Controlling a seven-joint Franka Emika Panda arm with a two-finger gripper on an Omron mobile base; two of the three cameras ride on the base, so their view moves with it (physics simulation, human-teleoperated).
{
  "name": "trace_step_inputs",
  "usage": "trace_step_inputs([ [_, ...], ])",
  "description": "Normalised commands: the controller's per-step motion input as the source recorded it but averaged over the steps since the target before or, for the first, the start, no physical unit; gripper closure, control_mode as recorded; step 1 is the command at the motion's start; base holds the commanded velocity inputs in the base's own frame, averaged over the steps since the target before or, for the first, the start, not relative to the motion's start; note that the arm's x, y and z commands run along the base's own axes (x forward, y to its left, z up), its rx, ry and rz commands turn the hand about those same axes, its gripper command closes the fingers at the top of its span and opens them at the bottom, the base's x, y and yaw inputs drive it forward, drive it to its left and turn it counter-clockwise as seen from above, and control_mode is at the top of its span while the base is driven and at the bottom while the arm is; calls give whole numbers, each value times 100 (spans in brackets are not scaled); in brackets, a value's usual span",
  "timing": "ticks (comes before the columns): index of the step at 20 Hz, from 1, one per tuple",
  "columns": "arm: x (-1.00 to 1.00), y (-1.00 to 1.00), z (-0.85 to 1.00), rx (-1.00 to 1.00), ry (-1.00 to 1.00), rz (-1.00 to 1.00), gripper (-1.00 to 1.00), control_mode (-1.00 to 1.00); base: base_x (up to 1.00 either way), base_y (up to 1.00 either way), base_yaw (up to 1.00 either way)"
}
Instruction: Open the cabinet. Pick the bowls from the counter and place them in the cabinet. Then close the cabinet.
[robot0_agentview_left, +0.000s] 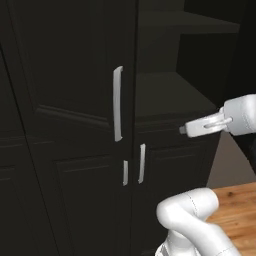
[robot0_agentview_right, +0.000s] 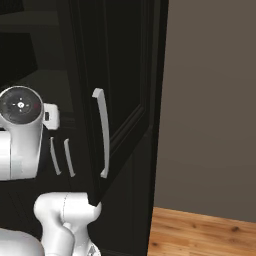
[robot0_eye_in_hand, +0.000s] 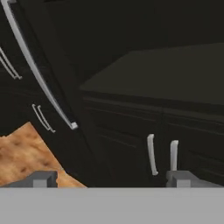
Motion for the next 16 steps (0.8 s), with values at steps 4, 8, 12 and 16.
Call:
trace_step_inputs([
  [4, 82, -33, 0, 4, -5, 14, -100, -100, 0, 0, 0],
  [8, 100, -10, 0, 3, -3, 9, -100, -100, 0, 0, 0],
  [12, 100, 8, -1, 0, -4, 3, -100, -100, 0, 0, 0],
  [16, 86, 68, -1, 0, -9, 0, -100, -100, 0, 0, 0],
])
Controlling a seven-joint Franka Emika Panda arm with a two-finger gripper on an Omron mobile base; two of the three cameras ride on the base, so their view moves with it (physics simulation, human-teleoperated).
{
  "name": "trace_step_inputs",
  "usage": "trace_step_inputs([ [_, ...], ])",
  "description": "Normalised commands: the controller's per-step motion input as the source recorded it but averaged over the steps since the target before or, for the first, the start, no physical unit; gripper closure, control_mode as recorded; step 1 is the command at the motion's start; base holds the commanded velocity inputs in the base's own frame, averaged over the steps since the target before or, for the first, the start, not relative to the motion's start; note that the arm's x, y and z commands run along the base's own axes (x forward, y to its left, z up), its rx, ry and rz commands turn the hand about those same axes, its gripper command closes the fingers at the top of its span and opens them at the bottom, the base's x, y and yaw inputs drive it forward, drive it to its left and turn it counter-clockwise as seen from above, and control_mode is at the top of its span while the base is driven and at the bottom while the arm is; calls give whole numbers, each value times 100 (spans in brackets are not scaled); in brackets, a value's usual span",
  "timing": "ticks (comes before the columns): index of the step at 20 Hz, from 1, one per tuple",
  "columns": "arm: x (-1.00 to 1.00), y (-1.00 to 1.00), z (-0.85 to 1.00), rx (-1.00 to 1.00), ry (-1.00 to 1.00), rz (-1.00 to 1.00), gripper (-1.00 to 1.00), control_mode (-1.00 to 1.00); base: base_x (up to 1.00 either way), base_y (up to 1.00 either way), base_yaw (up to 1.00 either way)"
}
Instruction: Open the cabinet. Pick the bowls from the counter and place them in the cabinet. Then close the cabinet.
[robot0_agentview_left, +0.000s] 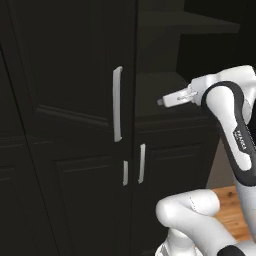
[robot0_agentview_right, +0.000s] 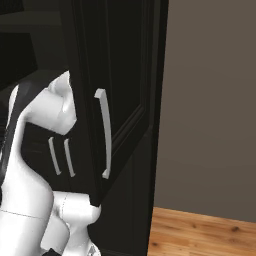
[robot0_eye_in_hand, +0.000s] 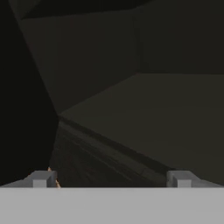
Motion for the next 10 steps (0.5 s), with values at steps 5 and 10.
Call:
trace_step_inputs([
  [5, 28, 100, 0, -7, -7, 0, -100, -100, 0, 0, 0],
  [10, -19, 100, 0, -12, -1, 16, -100, -100, 0, 0, 0],
])
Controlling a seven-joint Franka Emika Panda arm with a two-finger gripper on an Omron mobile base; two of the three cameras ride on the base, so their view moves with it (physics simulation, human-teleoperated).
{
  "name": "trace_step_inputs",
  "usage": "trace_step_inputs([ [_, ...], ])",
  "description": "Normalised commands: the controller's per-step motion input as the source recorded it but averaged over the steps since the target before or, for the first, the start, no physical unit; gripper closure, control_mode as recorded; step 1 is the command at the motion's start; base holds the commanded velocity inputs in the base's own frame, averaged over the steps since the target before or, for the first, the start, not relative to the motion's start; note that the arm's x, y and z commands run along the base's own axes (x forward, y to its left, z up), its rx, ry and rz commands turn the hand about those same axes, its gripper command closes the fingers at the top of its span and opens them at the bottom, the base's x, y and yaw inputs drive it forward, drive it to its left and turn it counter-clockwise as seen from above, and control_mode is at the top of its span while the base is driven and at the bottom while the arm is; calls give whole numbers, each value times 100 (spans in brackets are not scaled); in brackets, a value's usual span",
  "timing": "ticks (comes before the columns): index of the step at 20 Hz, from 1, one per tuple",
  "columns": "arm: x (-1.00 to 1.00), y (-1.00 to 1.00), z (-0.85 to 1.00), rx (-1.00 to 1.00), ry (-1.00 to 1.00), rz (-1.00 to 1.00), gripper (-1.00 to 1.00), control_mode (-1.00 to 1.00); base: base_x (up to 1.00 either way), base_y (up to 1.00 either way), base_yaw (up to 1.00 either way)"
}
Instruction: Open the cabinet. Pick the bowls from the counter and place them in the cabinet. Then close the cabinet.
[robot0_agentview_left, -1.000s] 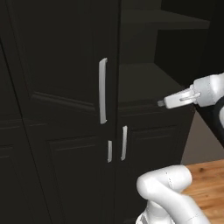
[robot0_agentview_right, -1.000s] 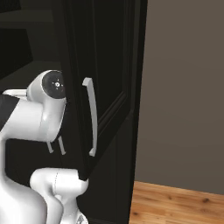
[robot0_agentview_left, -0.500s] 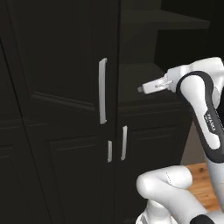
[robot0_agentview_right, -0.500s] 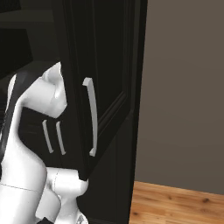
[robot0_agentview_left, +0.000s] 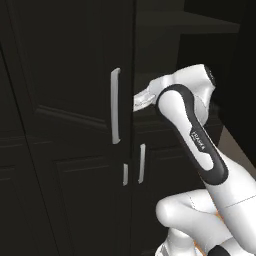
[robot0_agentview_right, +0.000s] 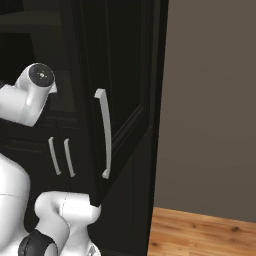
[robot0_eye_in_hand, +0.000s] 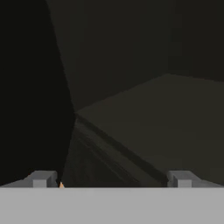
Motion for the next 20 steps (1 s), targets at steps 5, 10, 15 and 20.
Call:
trace_step_inputs([
  [5, -48, 100, 0, -6, 1, 34, -100, -100, 0, 0, 0],
  [10, -47, 100, 0, 0, 6, 37, -100, -100, 0, 0, 0],
  [15, -37, 100, -4, 0, 1, 27, -100, -100, 0, 0, 0],
  [20, -57, 100, -18, 4, -5, 7, -100, -100, 0, 0, 0],
])
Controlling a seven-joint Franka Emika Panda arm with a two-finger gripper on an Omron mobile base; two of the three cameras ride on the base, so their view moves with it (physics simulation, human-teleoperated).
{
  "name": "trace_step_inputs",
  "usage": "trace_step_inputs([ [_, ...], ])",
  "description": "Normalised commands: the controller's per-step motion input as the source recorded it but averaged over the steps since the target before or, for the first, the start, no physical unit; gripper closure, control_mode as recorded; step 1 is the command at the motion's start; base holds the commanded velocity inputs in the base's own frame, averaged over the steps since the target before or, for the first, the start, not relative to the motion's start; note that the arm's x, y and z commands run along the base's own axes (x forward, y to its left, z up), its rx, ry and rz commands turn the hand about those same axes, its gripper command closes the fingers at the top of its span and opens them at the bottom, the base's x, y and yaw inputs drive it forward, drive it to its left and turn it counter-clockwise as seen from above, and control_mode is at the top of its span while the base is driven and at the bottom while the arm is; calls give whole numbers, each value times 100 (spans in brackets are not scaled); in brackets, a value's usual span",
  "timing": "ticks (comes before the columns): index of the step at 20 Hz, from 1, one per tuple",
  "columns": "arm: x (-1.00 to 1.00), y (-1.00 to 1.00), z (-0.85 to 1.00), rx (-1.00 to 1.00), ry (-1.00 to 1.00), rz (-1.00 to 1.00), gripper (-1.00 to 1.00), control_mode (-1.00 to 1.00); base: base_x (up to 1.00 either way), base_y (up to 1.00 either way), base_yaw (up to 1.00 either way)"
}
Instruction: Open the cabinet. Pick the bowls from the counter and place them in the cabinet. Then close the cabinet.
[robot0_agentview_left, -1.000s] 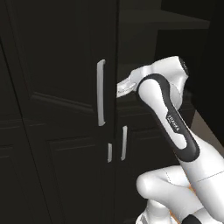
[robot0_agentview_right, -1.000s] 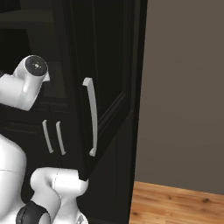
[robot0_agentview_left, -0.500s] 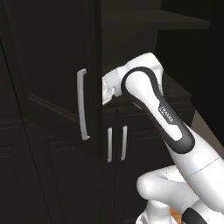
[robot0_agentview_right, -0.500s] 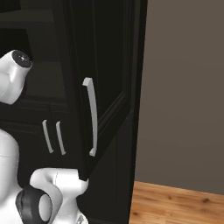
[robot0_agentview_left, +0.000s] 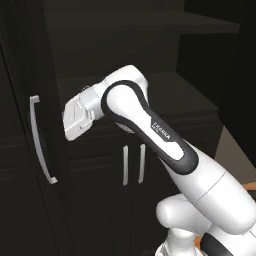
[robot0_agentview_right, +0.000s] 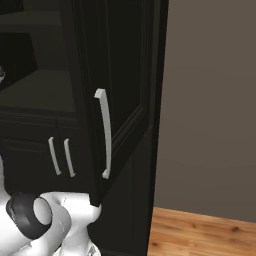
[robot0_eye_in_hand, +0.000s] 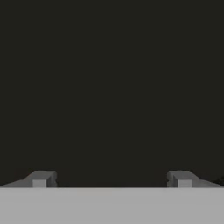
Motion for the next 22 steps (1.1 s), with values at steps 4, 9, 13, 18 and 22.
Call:
trace_step_inputs([
  [4, -28, 69, -15, 15, -11, -5, -100, -100, 0, 0, 0],
  [9, -18, -29, -6, 0, -9, -7, -100, -100, 0, 0, 0],
  [13, -44, -90, -1, 0, -17, -45, -100, -100, 0, 0, 0],
  [18, -35, -100, 0, 0, -1, -42, -100, -100, 0, 0, 0],
  [22, -21, -100, -3, -3, -25, -44, -100, -100, 0, 0, 0],
])
